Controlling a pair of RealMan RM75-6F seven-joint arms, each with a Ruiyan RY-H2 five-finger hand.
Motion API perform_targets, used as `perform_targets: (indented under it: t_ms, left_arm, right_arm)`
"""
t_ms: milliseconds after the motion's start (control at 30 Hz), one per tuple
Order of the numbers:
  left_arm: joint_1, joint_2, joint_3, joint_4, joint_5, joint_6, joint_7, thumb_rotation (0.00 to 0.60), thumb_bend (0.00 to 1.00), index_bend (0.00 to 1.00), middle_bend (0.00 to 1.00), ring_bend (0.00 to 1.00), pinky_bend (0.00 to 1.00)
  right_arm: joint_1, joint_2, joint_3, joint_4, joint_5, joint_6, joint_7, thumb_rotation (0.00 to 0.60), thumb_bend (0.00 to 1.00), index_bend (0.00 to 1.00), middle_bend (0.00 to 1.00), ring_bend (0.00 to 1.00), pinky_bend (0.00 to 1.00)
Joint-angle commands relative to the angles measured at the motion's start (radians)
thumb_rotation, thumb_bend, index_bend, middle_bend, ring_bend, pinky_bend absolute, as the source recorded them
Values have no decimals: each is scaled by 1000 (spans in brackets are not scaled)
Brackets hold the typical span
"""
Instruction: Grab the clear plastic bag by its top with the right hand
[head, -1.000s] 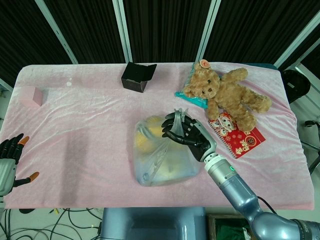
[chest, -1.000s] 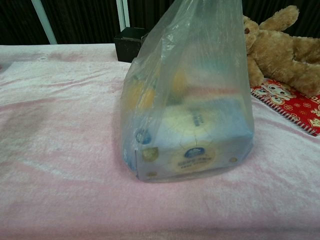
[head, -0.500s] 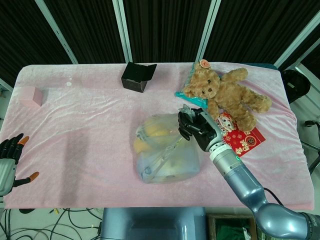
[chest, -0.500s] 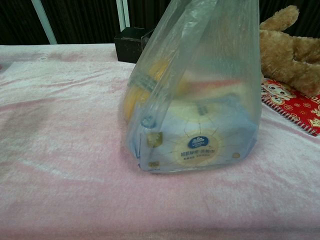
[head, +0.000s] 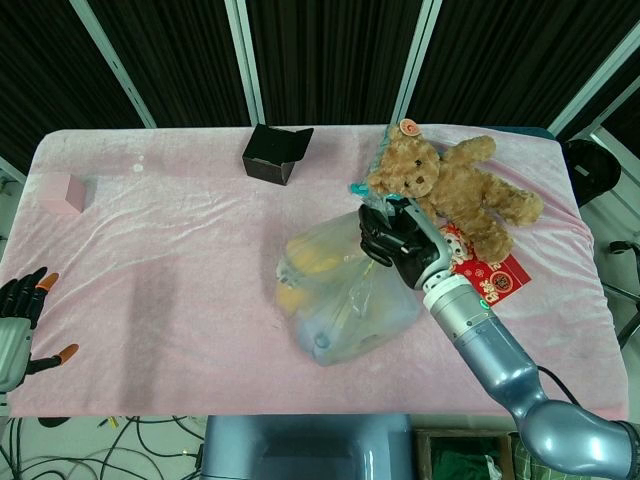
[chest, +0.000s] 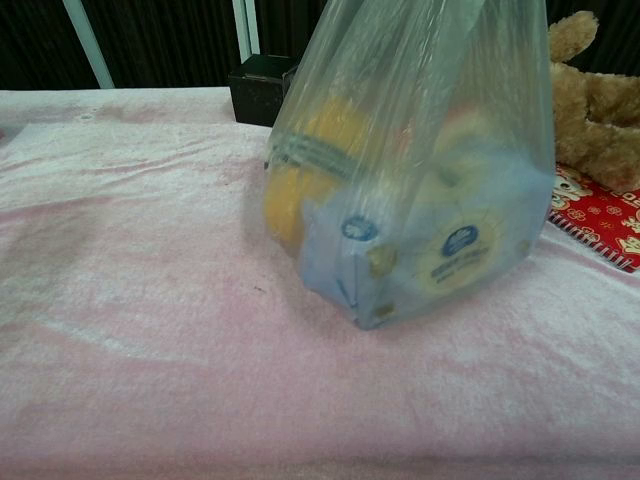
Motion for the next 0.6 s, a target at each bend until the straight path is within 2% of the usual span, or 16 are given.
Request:
perform_targets:
  t_ms: [33,167,333,600]
  left_arm:
    - [0,0,1,-1,1,-1,1,600,0,0,0,0,0]
    - [0,-1,2,-2,5,2,2,600,0,0,0,0,0]
    - [2,-4,5,0,14,7,3,600,0,0,0,0,0]
    - [4,-6,5,1,19,15,2,600,0,0,0,0,0]
  right_arm:
    - [43,60,59,-10,48,17,-9,600,693,1000,1000,1000,1000]
    - [85,124,112,-11,111,35,-21,600,692,1000,1000,1000,1000]
    - [124,173,150,-6,195,46,-13,600,693,1000,1000,1000,1000]
    - [156,201,145,6,261,50,-13,600,692,1000,1000,1000,1000]
